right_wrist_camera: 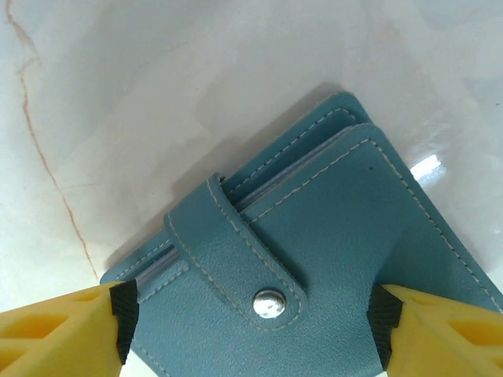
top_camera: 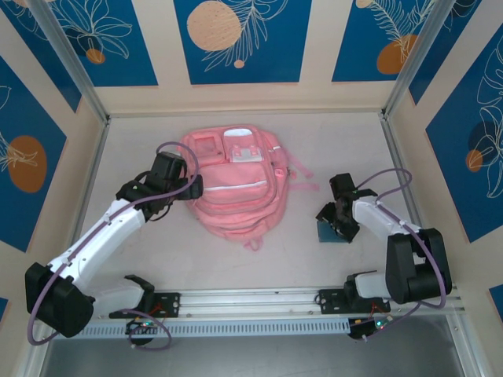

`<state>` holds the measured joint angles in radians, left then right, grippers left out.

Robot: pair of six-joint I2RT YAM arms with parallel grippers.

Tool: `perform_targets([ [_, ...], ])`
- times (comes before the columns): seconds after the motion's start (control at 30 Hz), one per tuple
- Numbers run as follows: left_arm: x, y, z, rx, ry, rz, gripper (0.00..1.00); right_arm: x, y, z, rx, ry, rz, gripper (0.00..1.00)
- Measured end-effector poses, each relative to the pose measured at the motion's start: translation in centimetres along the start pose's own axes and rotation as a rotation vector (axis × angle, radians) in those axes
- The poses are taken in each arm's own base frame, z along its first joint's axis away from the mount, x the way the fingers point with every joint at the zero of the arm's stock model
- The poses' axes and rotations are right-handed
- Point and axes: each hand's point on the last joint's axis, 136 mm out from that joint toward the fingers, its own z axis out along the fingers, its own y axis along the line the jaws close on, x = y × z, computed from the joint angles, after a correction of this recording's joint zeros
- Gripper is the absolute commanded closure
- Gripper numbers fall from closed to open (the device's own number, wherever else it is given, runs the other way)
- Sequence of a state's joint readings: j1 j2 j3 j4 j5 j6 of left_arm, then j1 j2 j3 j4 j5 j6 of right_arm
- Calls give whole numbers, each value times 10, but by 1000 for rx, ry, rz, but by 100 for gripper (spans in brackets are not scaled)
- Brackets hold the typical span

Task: Pack the student bag

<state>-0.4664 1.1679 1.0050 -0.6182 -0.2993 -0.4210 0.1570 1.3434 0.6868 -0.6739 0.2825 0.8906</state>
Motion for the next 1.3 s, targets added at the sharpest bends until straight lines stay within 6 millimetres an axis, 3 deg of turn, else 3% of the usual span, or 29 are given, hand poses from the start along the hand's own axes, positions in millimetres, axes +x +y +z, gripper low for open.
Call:
perform_targets([
  [0.13, -1, -1, 0, 5, -2, 0, 0, 2, 8, 2, -7, 15, -50, 24],
  [0.37, 1, -4, 0, 24, 7, 3, 0, 23, 83, 4, -60, 44, -317, 26],
  [0.53, 8, -6, 2, 39, 27, 6, 0, 34, 107, -1, -104, 34, -393, 27],
  [0.7, 10, -11, 2, 71, 40, 12, 0, 24, 103, -31, -135, -35, -329, 32],
  [0.8, 12, -15, 2, 93, 49, 13, 0, 15, 98, -56, -193, -87, -214, 40],
  [0.87, 13, -17, 1, 104, 54, 13, 0, 11, 88, -60, -215, -95, -126, 46],
  [1.1, 17, -24, 2, 145, 75, 34, 0, 25, 50, -22, -177, -7, 102, 54],
  [1.3, 23, -28, 9, 156, 109, 45, 0, 29, 60, -8, -216, 42, 159, 57],
])
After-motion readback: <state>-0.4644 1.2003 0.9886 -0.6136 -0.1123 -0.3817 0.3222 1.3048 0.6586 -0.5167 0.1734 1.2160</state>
